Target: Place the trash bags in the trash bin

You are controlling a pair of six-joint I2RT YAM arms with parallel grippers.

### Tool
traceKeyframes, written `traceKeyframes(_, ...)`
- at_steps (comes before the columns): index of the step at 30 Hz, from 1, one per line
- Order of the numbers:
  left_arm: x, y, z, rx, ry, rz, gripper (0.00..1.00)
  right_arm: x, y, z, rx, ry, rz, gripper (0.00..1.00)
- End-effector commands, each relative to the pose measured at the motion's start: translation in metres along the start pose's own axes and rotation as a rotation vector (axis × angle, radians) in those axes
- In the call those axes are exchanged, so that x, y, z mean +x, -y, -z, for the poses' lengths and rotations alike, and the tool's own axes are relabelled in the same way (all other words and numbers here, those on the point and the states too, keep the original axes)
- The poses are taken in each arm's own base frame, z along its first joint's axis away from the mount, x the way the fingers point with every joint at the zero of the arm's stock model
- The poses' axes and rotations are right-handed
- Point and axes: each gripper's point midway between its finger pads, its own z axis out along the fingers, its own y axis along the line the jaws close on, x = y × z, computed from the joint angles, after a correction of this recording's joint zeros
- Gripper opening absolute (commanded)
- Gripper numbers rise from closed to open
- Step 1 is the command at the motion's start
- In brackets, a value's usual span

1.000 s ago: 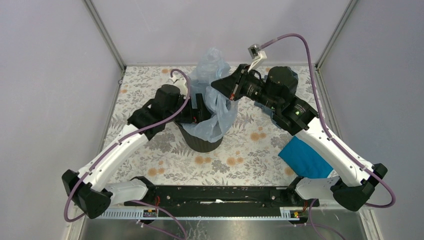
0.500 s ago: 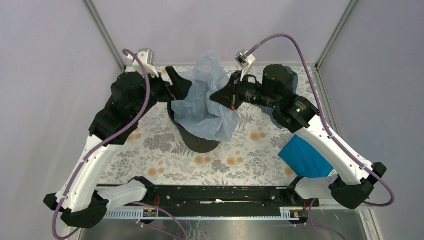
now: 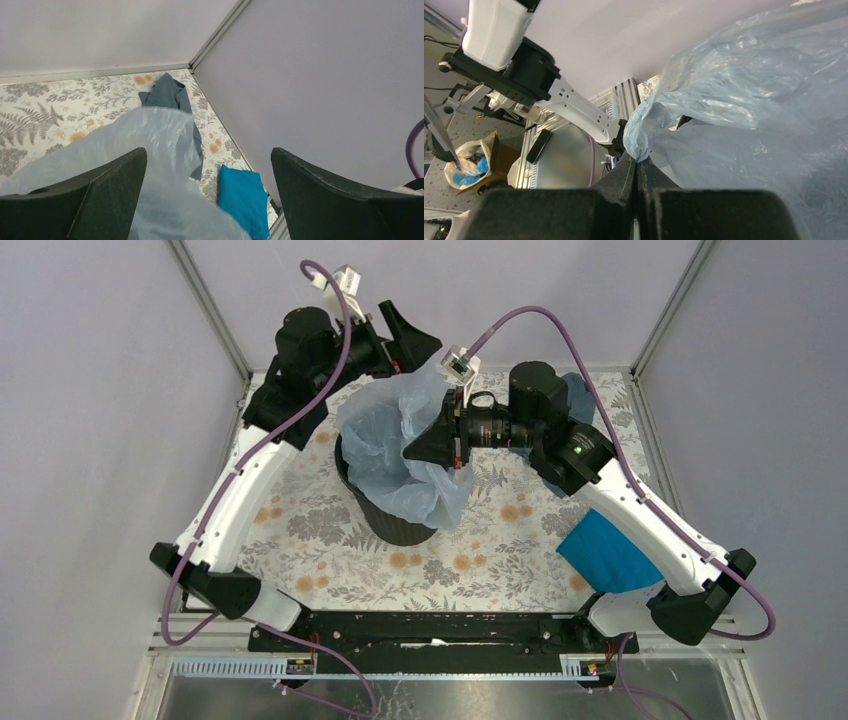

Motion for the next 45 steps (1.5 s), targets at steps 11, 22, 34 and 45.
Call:
traceKeyframes(11, 0.076, -0.082, 0.032, -0.262, -0.259, -0.271, 0.57, -0.006, -0.022, -0.006, -0.159, 0.02, 0.041, 0.0)
traceKeyframes(22, 0.124, -0.14, 0.066, -0.498, -0.33, -0.205, 0.39, -0.046, 0.069, -0.002, 0.343, 0.348, -0.145, 0.0)
traceKeyframes(34, 0.036, -0.05, 0.113, -0.283, -0.05, -0.23, 0.99, -0.098, 0.097, 0.026, 0.528, 0.647, -0.197, 0.0)
traceKeyframes(45, 0.106, 0.024, 0.147, 0.181, -0.191, -0.207, 0.99, -0.098, 0.106, 0.008, 0.472, 0.685, -0.26, 0.0)
